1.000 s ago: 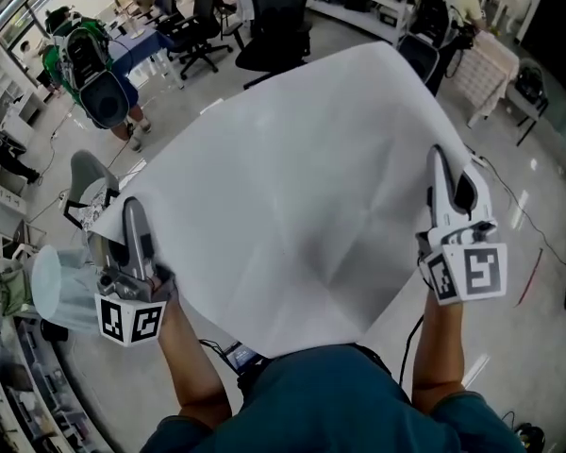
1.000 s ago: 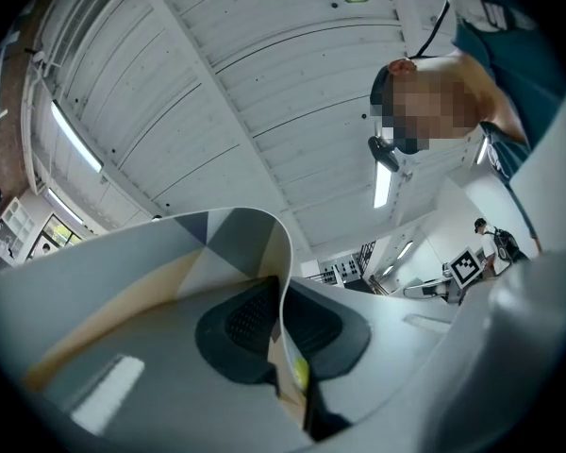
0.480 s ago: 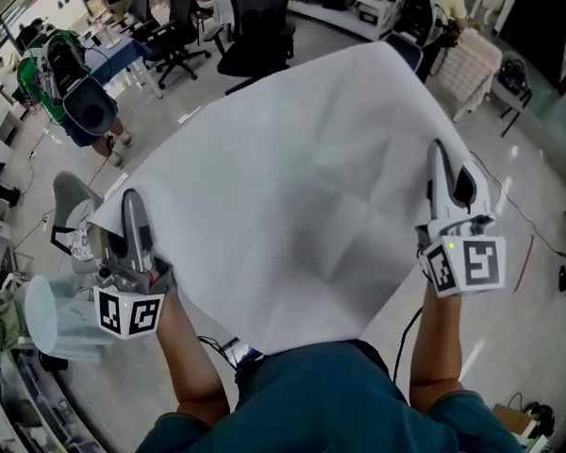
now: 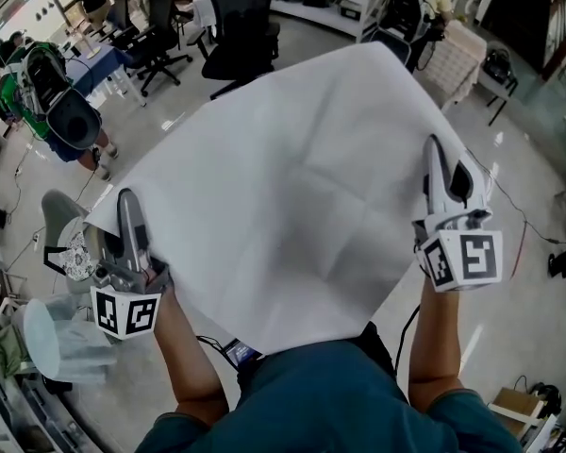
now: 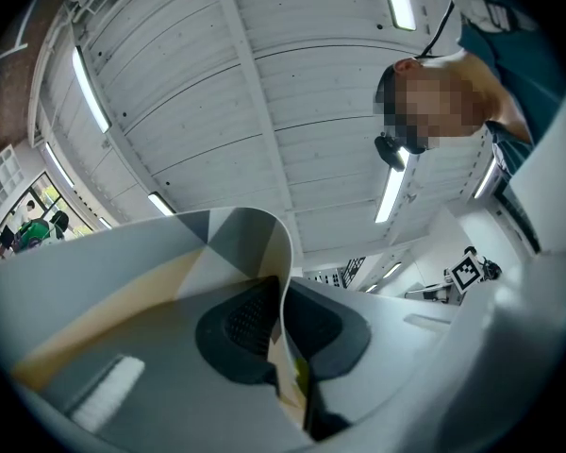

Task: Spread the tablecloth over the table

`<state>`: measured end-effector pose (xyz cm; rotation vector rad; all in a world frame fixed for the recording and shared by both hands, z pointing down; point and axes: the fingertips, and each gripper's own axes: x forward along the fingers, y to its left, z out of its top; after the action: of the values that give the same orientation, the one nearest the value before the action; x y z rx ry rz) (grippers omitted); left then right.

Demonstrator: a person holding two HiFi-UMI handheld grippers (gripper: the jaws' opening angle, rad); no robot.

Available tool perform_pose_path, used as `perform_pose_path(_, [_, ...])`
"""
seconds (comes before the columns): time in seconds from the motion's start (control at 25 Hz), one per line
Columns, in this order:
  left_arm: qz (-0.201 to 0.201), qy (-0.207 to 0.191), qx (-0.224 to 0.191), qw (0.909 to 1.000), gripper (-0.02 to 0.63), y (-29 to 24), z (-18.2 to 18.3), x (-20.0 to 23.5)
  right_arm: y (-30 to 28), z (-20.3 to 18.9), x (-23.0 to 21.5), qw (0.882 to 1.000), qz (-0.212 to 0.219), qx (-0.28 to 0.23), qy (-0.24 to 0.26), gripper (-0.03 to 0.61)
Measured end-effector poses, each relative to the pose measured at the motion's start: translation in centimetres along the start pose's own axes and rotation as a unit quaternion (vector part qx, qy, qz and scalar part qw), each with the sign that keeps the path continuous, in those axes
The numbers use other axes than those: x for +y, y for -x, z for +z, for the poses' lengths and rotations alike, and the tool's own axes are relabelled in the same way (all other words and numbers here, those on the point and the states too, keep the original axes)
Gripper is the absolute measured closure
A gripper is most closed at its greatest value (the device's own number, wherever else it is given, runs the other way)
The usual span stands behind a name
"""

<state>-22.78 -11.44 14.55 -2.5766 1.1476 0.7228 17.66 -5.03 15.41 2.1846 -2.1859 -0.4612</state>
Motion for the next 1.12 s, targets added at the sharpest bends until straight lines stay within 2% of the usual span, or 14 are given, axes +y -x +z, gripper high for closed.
perform_pose_path(0.32, [0.007, 0.001, 0.006, 1.0000, 0.609, -1.6, -1.9, 1.1, -2.7, -1.6, -0.8, 1.000, 0.005, 0.006, -0.003, 0.566])
perform_pose_path(0.64, [0.036, -0.014, 0.016, 0.9991, 0.609, -4.5, -3.9, 3.5, -8.7, -3.7, -2.1, 0.999, 0.029, 0.001, -0.017, 0.566])
perform_pose_path(0.76, [0.047, -0.018, 0.028, 0.9983, 0.609, -5.8, -6.1, 4.5, -11.2, -5.7, -2.9, 0.999, 0.036, 0.005, -0.020, 0.566])
perform_pose_path(1.12, [0.090, 0.003, 0.081, 0.9926, 0.607, -7.9, -14.8, 9.1, -18.4, -13.9, -4.0, 0.997, 0.056, 0.047, -0.038, 0.566])
